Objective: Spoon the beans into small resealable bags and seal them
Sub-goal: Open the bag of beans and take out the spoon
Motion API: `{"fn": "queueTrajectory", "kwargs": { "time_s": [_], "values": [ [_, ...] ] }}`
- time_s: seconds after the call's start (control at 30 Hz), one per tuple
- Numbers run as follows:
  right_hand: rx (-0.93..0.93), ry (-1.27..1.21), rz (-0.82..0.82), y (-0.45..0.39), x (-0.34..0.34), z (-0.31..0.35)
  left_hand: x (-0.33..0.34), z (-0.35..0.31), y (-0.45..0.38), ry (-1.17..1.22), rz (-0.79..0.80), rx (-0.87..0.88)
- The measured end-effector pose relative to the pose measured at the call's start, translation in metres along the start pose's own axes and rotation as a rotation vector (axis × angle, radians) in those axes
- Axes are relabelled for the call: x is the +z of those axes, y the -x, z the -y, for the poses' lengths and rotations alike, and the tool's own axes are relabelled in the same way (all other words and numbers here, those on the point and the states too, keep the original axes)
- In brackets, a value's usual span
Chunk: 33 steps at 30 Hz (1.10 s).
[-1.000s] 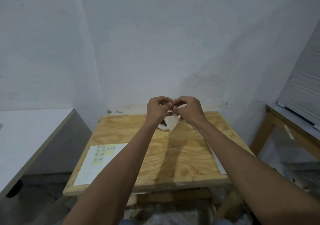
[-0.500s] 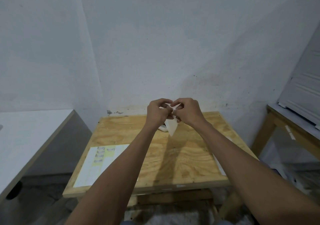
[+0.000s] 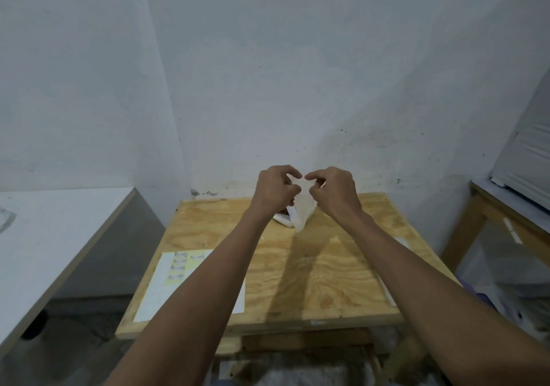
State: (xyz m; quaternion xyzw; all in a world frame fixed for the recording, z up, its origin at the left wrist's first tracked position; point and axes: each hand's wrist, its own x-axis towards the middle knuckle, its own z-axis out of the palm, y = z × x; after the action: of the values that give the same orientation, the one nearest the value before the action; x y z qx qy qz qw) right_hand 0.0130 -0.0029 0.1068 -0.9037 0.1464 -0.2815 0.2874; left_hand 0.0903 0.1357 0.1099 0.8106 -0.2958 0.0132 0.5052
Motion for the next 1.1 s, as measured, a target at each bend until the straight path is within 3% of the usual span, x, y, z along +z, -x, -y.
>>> {"fn": "queueTrajectory", "kwargs": {
  "time_s": [0.17,0.3,0.43,0.73,1.1],
  "values": [
    [-0.027,-0.102,-0.003,-0.005,-0.005,-0.002,-0.008,0.005,-0.001,-0.154,-0.004,0.184],
    [-0.067,-0.194,0.022,-0.005,-0.007,0.001,-0.013,0.01,0.006,-0.055,0.011,0.29],
    [-0.041,-0.296,0.036,-0.009,-0.008,0.006,-0.016,0.011,0.009,-0.136,0.075,0.365],
    [0.081,-0.56,0.115,-0.004,-0.005,0.007,-0.014,0.03,0.018,-0.129,-0.036,0.367],
    [0.129,-0.7,0.176,-0.006,0.003,0.002,-0.002,0.046,0.022,-0.153,-0.094,0.306]
  ]
}}
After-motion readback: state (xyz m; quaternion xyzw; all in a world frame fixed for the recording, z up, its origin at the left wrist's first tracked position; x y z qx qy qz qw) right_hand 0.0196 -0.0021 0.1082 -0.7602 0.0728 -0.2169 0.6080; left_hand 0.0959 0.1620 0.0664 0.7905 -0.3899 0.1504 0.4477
